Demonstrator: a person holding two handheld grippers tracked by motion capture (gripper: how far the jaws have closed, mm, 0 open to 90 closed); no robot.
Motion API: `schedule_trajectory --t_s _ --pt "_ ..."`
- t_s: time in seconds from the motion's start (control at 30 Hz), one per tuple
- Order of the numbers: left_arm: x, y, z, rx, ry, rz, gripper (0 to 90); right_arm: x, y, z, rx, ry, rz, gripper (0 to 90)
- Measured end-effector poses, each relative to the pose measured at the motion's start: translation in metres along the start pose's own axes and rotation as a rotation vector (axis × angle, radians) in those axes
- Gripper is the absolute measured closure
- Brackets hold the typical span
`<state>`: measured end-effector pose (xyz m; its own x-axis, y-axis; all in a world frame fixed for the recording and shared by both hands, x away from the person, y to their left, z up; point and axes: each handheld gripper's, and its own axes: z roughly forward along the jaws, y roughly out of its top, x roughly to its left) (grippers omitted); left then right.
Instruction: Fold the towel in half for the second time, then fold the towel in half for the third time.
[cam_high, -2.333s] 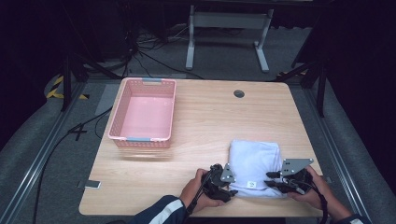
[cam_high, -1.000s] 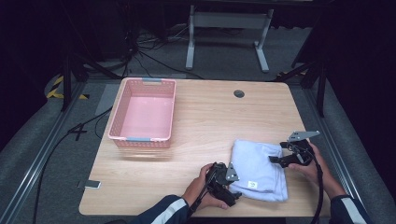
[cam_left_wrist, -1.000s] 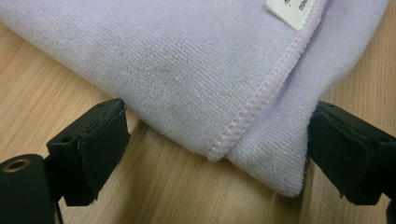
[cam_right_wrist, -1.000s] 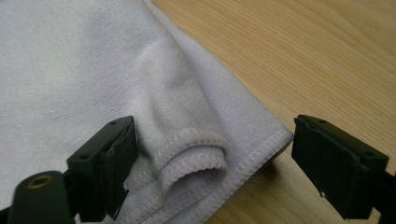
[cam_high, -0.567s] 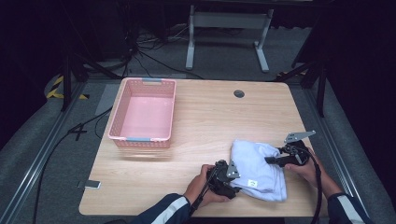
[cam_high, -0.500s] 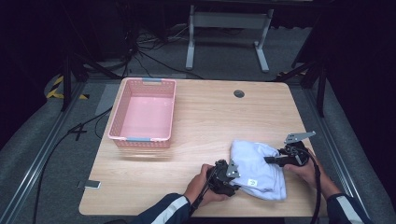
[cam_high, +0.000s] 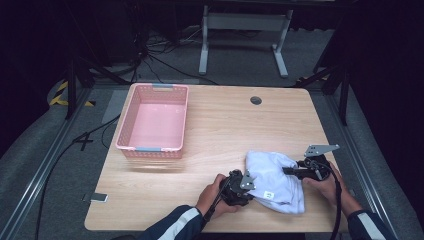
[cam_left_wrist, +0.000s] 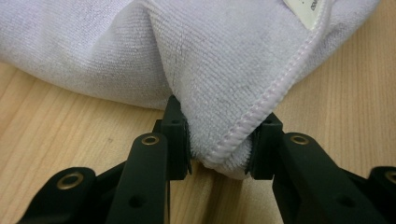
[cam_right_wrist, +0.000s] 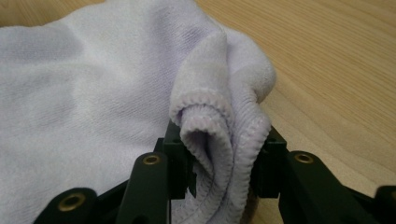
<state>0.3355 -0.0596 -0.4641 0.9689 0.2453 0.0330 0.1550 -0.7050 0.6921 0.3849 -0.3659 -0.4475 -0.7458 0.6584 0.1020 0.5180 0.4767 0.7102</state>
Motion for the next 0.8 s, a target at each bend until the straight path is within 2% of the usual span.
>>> schedule_trajectory --t_s 0.07,0.23,0.4,0.43,0.73,0.8 --pt "0.000 -0.001 -0.001 -0.006 0.000 -0.012 66.8 0.001 0.001 -0.001 -0.005 -0.001 0.004 65.7" --pt "0.005 -0.003 -0.006 -0.006 0.018 -0.009 67.1 0.002 0.006 0.000 -0.029 -0.003 -0.010 66.1" --pt "0.011 -0.006 -0.011 -0.013 0.032 -0.022 66.9 0.004 0.016 0.000 -0.056 -0.006 -0.023 66.3" --pt "0.013 -0.008 -0.013 -0.024 0.044 -0.042 67.0 0.005 0.019 0.001 -0.063 -0.010 -0.030 66.3" --pt "0.024 -0.010 -0.028 -0.019 0.089 -0.046 67.2 0.009 0.035 0.007 -0.089 -0.013 -0.036 66.1" --pt "0.026 -0.012 -0.031 -0.032 0.102 -0.053 67.3 0.011 0.040 0.008 -0.094 -0.020 -0.038 66.1"
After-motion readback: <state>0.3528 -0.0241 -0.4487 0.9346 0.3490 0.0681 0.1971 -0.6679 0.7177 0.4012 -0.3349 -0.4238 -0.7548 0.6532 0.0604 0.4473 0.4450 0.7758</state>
